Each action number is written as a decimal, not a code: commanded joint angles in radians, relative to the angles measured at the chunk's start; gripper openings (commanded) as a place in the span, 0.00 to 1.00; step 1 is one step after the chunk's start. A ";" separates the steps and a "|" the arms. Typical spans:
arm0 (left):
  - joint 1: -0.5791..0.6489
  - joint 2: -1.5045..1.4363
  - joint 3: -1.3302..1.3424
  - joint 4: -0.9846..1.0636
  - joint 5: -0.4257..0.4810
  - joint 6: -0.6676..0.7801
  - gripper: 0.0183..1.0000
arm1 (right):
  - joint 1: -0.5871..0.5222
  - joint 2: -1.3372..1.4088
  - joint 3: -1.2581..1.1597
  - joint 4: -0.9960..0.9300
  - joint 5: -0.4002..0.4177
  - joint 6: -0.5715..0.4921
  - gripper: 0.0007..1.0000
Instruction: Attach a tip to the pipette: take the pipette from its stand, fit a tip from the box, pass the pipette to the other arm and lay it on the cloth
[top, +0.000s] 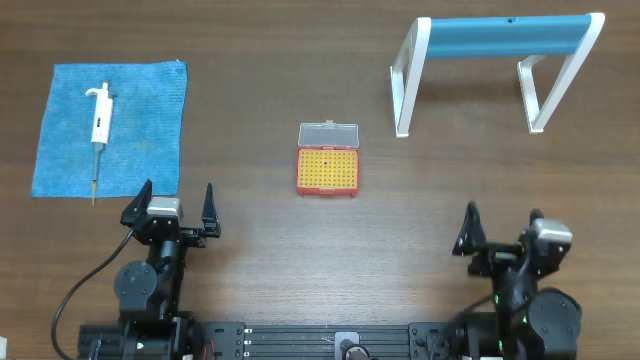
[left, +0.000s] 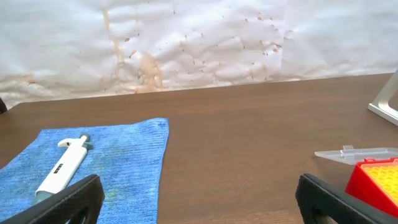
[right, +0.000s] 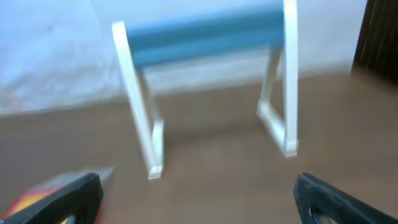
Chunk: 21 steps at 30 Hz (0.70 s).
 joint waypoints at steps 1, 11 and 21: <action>-0.003 -0.009 -0.002 -0.008 -0.015 -0.009 1.00 | 0.001 -0.009 -0.218 0.332 0.031 -0.183 1.00; -0.003 -0.009 -0.002 -0.008 -0.015 -0.009 1.00 | 0.013 -0.009 -0.435 0.493 -0.002 -0.184 1.00; -0.003 -0.009 -0.002 -0.008 -0.015 -0.009 1.00 | 0.013 -0.009 -0.435 0.491 -0.008 -0.187 0.99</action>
